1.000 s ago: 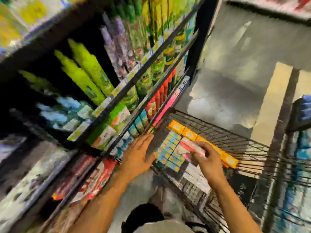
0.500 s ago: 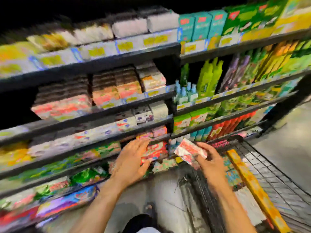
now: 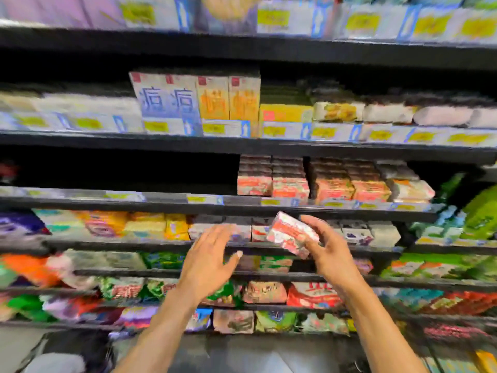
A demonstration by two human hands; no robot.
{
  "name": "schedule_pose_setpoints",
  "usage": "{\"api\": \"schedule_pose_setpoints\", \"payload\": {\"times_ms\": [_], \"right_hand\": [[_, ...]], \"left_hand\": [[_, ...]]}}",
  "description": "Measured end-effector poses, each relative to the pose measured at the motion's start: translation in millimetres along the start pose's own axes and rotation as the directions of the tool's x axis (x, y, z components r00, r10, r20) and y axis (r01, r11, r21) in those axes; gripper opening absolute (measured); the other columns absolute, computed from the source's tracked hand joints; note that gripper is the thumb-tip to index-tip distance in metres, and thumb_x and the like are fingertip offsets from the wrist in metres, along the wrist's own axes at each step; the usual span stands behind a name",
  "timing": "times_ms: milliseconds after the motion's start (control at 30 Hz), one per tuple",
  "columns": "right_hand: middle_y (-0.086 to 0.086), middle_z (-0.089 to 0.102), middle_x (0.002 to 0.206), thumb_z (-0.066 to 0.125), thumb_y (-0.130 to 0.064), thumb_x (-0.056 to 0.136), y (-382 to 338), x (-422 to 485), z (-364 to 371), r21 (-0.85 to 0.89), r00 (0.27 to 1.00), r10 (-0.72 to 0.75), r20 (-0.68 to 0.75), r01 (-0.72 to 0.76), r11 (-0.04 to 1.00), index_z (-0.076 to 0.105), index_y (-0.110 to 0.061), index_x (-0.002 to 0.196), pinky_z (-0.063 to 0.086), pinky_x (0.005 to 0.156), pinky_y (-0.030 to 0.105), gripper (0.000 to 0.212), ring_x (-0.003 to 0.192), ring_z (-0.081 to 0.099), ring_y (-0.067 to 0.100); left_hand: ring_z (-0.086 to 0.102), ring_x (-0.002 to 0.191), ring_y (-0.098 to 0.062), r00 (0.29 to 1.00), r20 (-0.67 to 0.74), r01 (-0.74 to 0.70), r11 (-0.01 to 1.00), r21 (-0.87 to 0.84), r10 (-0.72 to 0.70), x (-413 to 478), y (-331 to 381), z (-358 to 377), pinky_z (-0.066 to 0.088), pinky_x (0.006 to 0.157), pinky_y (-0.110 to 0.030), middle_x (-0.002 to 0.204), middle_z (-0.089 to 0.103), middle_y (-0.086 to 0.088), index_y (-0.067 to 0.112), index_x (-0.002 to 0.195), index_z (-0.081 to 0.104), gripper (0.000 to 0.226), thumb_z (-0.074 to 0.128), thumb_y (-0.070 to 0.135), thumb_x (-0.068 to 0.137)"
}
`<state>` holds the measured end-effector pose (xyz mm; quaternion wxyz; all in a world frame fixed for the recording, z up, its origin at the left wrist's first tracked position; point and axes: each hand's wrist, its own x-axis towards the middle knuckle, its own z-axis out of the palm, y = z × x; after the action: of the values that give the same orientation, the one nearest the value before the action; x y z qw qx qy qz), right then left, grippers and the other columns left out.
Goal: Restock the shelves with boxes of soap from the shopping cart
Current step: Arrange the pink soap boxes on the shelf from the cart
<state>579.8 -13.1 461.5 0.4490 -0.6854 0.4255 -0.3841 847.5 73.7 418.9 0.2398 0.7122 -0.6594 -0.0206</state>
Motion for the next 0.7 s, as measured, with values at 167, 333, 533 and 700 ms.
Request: {"api": "schedule_pose_setpoints", "payload": {"times_ms": [167, 333, 533, 700], "right_hand": [[0.0, 0.065, 0.128, 0.067, -0.02, 0.1, -31, 46, 47, -0.078, 0.997, -0.069, -0.015, 0.068, 0.995, 0.066, -0.024, 0.129, 0.056, 0.08, 0.017, 0.029, 0.115, 0.064, 0.012], [-0.005, 0.064, 0.128, 0.066, -0.015, 0.1, -52, 87, 63, -0.302, 0.973, -0.229, 0.0, 0.218, 0.928, 0.063, -0.024, 0.131, 0.049, 0.1, 0.023, 0.032, 0.119, 0.059, 0.011], [0.009, 0.057, 0.13, 0.063, -0.007, 0.099, -57, 127, 74, -0.57, 0.947, -0.31, 0.085, 0.301, 0.765, 0.06, -0.017, 0.139, 0.036, 0.09, 0.003, 0.041, 0.113, 0.057, 0.019], [0.007, 0.054, 0.138, 0.06, -0.015, 0.102, -43, 141, 78, -0.646, 0.957, -0.253, 0.141, 0.282, 0.71, 0.056, -0.022, 0.143, 0.045, 0.103, 0.033, 0.042, 0.125, 0.055, 0.029]], "left_hand": [[0.037, 0.142, -0.019, 0.996, -0.051, -0.074, 0.997, -0.003, 0.073, 38, -42, -32, 0.032, 0.118, -0.037, 0.152, 0.045, 0.001, 0.021, 0.151, 0.041, 0.064, 0.059, 0.046, 0.095], [0.032, 0.147, -0.022, 0.977, -0.096, -0.182, 0.98, 0.081, 0.189, 71, -59, -37, 0.021, 0.123, -0.049, 0.153, 0.044, 0.001, 0.02, 0.149, 0.044, 0.063, 0.053, 0.047, 0.092], [0.022, 0.152, -0.018, 0.978, -0.064, -0.182, 0.958, 0.221, 0.2, 87, -67, -21, 0.006, 0.125, -0.054, 0.158, 0.039, 0.006, 0.028, 0.152, 0.039, 0.064, 0.048, 0.054, 0.094], [0.032, 0.147, -0.018, 0.973, -0.094, -0.183, 0.952, 0.244, 0.211, 86, -72, -7, 0.01, 0.124, -0.054, 0.155, 0.043, 0.005, 0.028, 0.153, 0.036, 0.066, 0.051, 0.051, 0.093]]}}
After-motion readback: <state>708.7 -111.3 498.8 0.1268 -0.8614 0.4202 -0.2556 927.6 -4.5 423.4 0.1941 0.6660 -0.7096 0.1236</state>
